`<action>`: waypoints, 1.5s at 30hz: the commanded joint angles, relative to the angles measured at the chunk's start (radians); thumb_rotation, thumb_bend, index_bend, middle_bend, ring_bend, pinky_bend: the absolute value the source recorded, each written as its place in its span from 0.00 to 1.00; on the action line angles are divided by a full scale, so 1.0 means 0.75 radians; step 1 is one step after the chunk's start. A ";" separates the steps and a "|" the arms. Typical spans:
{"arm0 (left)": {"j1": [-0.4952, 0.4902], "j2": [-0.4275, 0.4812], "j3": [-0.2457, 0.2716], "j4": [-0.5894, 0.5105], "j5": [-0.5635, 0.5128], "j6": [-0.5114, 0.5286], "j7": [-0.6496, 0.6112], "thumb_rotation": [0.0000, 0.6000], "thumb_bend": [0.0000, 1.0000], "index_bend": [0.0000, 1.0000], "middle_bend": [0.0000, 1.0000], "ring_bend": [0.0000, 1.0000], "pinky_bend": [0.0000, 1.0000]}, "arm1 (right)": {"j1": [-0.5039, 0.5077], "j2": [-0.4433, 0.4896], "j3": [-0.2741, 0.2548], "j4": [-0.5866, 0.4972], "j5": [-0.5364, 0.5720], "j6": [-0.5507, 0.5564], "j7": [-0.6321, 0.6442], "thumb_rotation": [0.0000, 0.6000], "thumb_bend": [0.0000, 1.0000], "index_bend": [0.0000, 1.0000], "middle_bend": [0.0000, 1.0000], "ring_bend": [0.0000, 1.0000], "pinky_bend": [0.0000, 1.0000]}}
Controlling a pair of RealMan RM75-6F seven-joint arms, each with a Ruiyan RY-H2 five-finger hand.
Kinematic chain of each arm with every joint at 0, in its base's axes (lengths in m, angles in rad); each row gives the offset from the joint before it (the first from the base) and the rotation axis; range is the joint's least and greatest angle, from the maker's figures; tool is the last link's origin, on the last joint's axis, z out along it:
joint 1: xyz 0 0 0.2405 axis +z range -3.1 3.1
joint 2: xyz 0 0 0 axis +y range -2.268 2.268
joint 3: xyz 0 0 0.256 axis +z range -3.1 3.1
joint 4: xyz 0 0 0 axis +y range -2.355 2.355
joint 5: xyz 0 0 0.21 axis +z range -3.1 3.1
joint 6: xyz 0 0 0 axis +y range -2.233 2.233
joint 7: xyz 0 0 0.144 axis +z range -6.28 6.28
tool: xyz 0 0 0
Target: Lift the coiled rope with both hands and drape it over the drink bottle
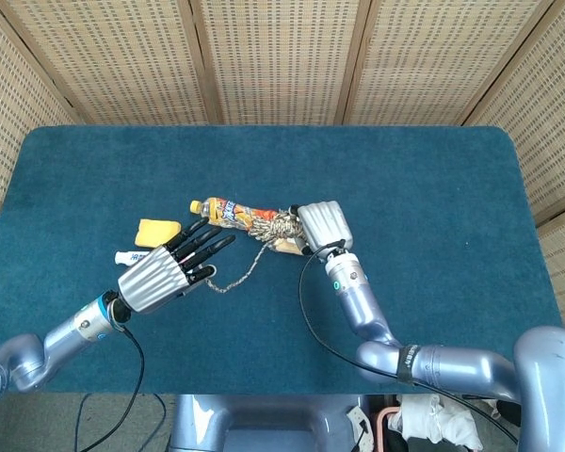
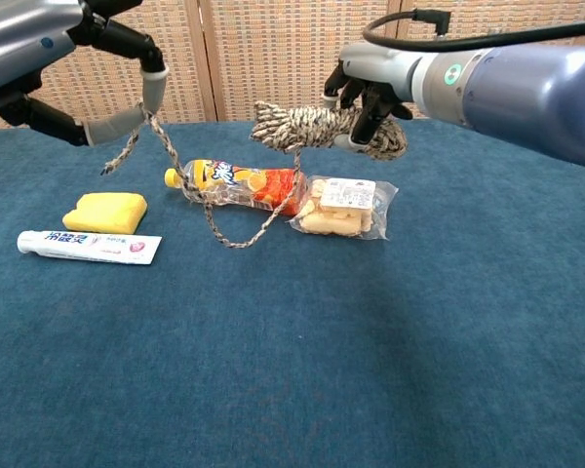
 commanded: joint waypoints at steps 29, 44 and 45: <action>-0.252 -0.122 -0.559 -0.335 -0.843 -0.471 -0.342 1.00 0.55 0.84 0.00 0.00 0.00 | 0.000 -0.134 -0.104 0.205 -0.351 -0.372 0.436 1.00 0.83 0.67 0.74 0.60 0.84; -0.289 -0.279 -0.627 0.082 -1.027 -0.578 -0.483 1.00 0.55 0.84 0.00 0.00 0.00 | -0.102 0.035 -0.068 0.085 -0.694 -0.486 0.909 1.00 0.83 0.67 0.74 0.60 0.82; -0.287 -0.285 -0.625 0.110 -1.025 -0.582 -0.503 1.00 0.55 0.84 0.00 0.00 0.00 | -0.108 0.043 -0.058 0.078 -0.705 -0.486 0.944 1.00 0.83 0.67 0.74 0.60 0.82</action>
